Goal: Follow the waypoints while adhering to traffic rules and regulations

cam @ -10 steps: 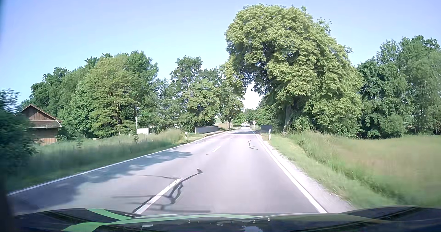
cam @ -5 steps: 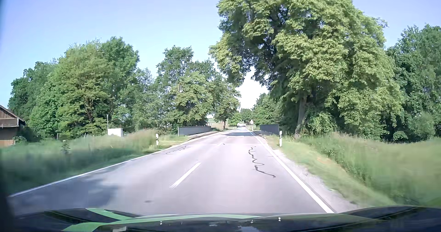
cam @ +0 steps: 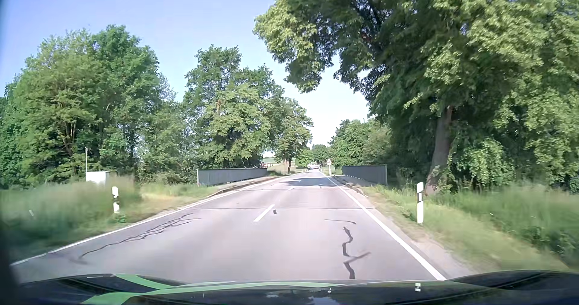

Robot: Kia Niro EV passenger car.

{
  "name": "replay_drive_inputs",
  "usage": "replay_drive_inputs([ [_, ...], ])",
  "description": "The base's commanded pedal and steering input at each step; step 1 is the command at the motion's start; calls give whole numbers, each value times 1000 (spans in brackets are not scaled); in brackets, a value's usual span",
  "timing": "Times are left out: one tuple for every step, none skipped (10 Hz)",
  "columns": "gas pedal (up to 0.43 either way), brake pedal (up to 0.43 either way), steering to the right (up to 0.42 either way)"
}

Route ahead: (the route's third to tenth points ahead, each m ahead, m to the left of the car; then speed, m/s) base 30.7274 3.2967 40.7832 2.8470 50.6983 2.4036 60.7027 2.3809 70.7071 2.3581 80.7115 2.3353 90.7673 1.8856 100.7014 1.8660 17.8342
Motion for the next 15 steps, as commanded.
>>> replay_drive_inputs([
  [150,0,4],
  [150,0,3],
  [157,0,3],
  [157,0,3],
  [157,0,3],
  [138,0,3],
  [118,0,3],
  [98,0,3],
  [98,0,3],
  [98,0,3],
  [98,0,3],
  [98,0,2],
  [110,0,1],
  [110,0,0],
  [110,0,-2],
])
